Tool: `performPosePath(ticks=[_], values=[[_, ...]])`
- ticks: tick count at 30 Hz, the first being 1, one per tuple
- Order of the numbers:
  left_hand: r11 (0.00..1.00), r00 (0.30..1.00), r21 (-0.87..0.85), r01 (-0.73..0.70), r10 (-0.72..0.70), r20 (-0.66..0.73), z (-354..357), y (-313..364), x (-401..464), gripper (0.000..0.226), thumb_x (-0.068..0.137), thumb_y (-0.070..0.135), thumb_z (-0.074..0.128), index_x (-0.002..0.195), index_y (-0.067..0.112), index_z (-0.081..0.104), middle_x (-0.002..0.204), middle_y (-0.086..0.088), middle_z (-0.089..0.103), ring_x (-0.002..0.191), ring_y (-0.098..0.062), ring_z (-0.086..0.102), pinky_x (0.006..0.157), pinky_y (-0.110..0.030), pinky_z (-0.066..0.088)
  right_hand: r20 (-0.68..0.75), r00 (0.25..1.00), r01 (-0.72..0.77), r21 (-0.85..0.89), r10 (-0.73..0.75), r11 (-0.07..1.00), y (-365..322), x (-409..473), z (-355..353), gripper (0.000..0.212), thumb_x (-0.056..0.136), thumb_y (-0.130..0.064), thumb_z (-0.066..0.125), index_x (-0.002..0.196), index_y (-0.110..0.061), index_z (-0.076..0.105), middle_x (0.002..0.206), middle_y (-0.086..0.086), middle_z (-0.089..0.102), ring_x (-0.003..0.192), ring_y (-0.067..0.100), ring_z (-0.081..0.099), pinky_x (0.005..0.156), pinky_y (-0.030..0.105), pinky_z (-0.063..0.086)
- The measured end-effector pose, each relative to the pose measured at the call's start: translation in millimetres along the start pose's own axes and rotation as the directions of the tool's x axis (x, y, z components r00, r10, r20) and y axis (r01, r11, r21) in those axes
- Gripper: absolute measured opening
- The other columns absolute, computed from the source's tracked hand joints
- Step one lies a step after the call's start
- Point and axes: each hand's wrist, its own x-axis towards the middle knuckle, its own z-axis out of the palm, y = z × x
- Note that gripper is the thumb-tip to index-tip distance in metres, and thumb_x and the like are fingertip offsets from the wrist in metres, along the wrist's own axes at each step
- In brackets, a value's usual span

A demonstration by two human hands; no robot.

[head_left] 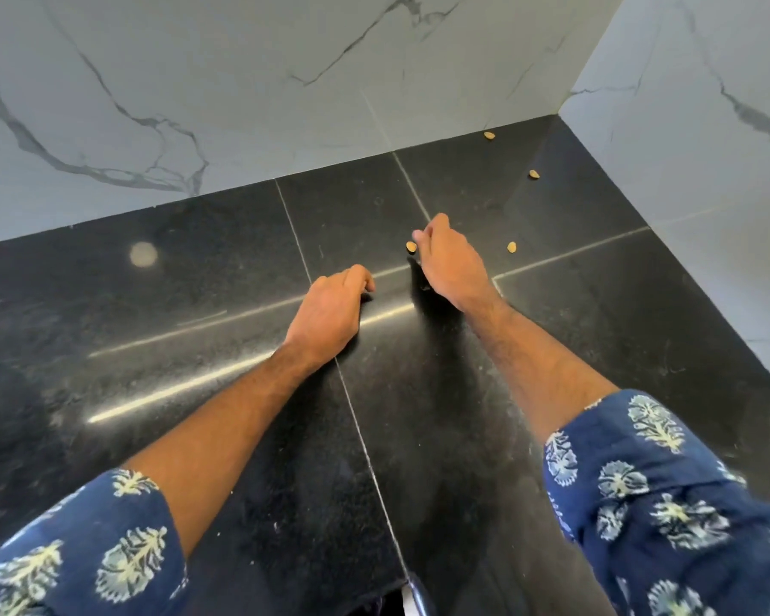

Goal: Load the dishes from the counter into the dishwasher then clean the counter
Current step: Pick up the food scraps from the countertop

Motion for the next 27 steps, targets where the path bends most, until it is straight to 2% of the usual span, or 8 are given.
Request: performPosePath(ticks=[3, 9, 11, 13, 15, 17, 21, 27], values=[[1.0, 0.999, 0.024, -0.018, 0.017, 0.031, -1, 1, 2, 0.021, 0.091, 0.003, 0.046, 0.105, 0.013, 0.056, 0.097, -0.005, 0.069, 0.085, -0.027, 0.062, 0.078, -0.041, 0.046, -0.003, 0.998, 0.063, -0.178, -0.064, 0.982, 1, 7, 10, 0.031, 0.102, -0.043, 0.044, 0.107, -0.013, 0.043, 0.087, 0.002, 0.065, 0.076, 0.026, 0.06, 0.063, 0.037, 0.042], [0.998, 0.999, 0.063, -0.027, 0.025, 0.034, 0, 1, 4, 0.02, 0.095, 0.008, 0.04, 0.106, 0.015, 0.055, 0.096, -0.004, 0.069, 0.082, -0.025, 0.062, 0.078, -0.043, 0.047, 0.1, 0.987, 0.151, -0.304, -0.126, 0.941, 3, 15, 7, 0.025, 0.105, -0.036, 0.038, 0.106, -0.012, 0.042, 0.087, 0.005, 0.061, 0.078, 0.032, 0.059, 0.063, 0.038, 0.04], [0.998, 0.999, 0.053, -0.024, 0.022, 0.031, 0, 2, 3, 0.022, 0.095, 0.009, 0.039, 0.107, 0.013, 0.056, 0.096, -0.004, 0.069, 0.082, -0.026, 0.062, 0.078, -0.042, 0.047, 0.156, 0.982, 0.148, -0.274, -0.108, 0.95, 4, 13, 1, 0.021, 0.102, -0.03, 0.036, 0.098, -0.011, 0.043, 0.085, 0.005, 0.058, 0.081, 0.034, 0.059, 0.065, 0.039, 0.039], [0.999, 0.999, 0.03, -0.016, 0.015, 0.037, -1, 2, 3, 0.024, 0.093, 0.01, 0.037, 0.108, 0.012, 0.056, 0.098, -0.006, 0.069, 0.084, -0.025, 0.062, 0.077, -0.039, 0.047, 0.174, 0.984, 0.046, -0.037, -0.039, 0.998, 11, 11, -6, 0.02, 0.095, -0.026, 0.036, 0.088, -0.01, 0.046, 0.079, 0.003, 0.057, 0.074, 0.03, 0.054, 0.064, 0.039, 0.039], [1.0, 0.999, -0.007, 0.004, -0.003, 0.047, -1, 2, 2, 0.024, 0.093, 0.007, 0.04, 0.11, 0.011, 0.056, 0.103, -0.007, 0.069, 0.086, -0.024, 0.061, 0.075, -0.031, 0.042, 0.071, 0.996, -0.076, 0.28, 0.059, 0.957, 31, 5, -15, 0.015, 0.082, -0.025, 0.042, 0.074, -0.014, 0.048, 0.064, -0.003, 0.051, 0.057, 0.018, 0.044, 0.053, 0.031, 0.036], [1.0, 0.998, -0.019, 0.021, -0.02, 0.061, 0, 0, 1, 0.024, 0.094, 0.004, 0.042, 0.113, 0.01, 0.057, 0.109, -0.008, 0.068, 0.09, -0.021, 0.061, 0.074, -0.026, 0.04, -0.075, 0.985, -0.113, 0.421, 0.158, 0.9, 62, -9, -27, 0.012, 0.083, -0.019, 0.042, 0.076, -0.02, 0.052, 0.057, -0.009, 0.043, 0.049, 0.009, 0.035, 0.046, 0.025, 0.028], [0.999, 0.995, 0.043, -0.007, 0.003, 0.096, 2, 4, 8, 0.027, 0.094, 0.004, 0.041, 0.111, 0.016, 0.058, 0.107, -0.005, 0.069, 0.089, -0.022, 0.064, 0.081, -0.036, 0.049, -0.266, 0.959, -0.052, 0.16, 0.094, 0.986, 133, -30, -54, 0.027, 0.097, -0.008, 0.034, 0.111, -0.024, 0.052, 0.066, -0.003, 0.052, 0.058, 0.019, 0.048, 0.06, 0.04, 0.042], [0.99, 0.988, 0.017, -0.137, 0.136, 0.076, 38, 61, 88, 0.03, 0.092, 0.011, 0.033, 0.107, 0.018, 0.058, 0.102, 0.001, 0.069, 0.092, -0.022, 0.064, 0.089, -0.044, 0.045, -0.428, 0.889, -0.14, 0.089, 0.165, 0.986, 152, -25, -46, 0.024, 0.104, -0.027, 0.034, 0.113, -0.032, 0.056, 0.074, -0.002, 0.063, 0.072, 0.029, 0.062, 0.066, 0.043, 0.049]])
